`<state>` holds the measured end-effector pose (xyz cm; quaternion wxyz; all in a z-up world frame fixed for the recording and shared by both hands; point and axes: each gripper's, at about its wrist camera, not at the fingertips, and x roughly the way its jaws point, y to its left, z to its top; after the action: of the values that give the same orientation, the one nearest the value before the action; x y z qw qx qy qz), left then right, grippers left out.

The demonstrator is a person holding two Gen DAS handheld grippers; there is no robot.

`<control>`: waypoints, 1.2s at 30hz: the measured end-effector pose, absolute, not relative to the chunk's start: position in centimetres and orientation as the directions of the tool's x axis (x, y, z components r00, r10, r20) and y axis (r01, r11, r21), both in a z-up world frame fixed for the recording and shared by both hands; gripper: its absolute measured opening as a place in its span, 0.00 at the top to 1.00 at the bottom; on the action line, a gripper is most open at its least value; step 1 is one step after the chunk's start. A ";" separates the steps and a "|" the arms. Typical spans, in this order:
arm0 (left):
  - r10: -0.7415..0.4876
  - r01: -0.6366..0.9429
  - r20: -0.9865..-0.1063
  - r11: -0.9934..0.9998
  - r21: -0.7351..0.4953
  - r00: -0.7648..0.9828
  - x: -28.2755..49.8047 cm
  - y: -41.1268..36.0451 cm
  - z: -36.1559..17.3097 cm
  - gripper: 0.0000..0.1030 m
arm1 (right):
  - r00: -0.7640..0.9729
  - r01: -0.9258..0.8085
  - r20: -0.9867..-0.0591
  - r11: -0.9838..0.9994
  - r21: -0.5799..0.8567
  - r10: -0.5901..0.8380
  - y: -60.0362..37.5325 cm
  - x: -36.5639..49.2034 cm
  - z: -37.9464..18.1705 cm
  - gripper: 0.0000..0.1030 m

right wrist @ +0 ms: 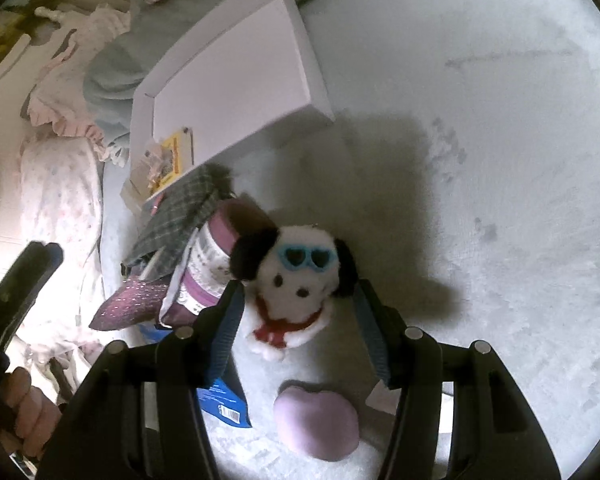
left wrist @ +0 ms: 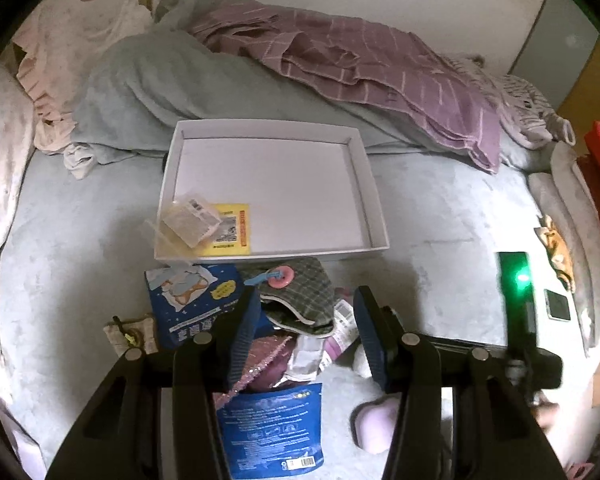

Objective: Organize soft objects
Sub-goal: 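Move the right tool to the white plush dog and grasp it, then grasp the white wrapper with the left tool while the right tool lifts the plush dog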

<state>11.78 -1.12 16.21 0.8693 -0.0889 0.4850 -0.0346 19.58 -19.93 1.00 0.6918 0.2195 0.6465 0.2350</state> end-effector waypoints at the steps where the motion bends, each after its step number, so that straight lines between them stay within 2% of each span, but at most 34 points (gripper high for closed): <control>1: -0.156 -0.017 -0.836 0.981 -0.193 0.526 11.8 -1.1 16.2 0.53 | 0.054 -0.035 -0.779 0.781 0.623 0.624 -19.9 19.7 0.7 0.44; 4: -0.194 0.027 -0.843 0.978 -0.209 0.501 12.1 -1.0 15.7 0.53 | 0.076 -0.020 -0.760 0.763 0.646 0.645 -20.4 19.9 0.3 0.44; 10: -0.256 0.128 -0.893 0.966 -0.223 0.371 13.5 -1.5 13.2 0.53 | 0.138 -0.032 -0.705 0.715 0.698 0.695 -21.1 20.1 0.1 0.65; 14: -0.322 0.161 -0.908 0.944 -0.287 0.268 14.3 -2.0 11.4 0.53 | 0.167 -0.038 -0.687 0.701 0.712 0.707 -21.5 20.1 0.4 0.71; 19: -0.308 0.204 -0.930 0.941 -0.268 0.201 14.7 -3.3 9.8 0.55 | 0.234 -0.056 -0.667 0.695 0.717 0.707 -22.8 19.7 2.2 0.75; 22: -0.239 0.192 -0.941 0.962 -0.196 0.238 14.4 -3.3 9.9 0.55 | 0.260 -0.066 -0.657 0.692 0.719 0.707 -23.1 19.4 3.1 0.75; 27: -0.228 0.237 -0.945 0.956 -0.172 0.235 14.4 -3.2 9.6 0.55 | 0.281 -0.079 -0.649 0.691 0.719 0.707 -23.1 19.0 4.0 0.75; 36: -0.267 0.235 -0.952 0.945 -0.228 0.150 15.6 -3.5 7.5 0.56 | 0.297 -0.053 -0.655 0.697 0.715 0.694 -23.4 18.9 4.1 0.75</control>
<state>15.58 -3.54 7.47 0.7581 -0.0127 0.6306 -0.1657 18.93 -23.41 4.07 0.7480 0.2982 0.5376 0.2498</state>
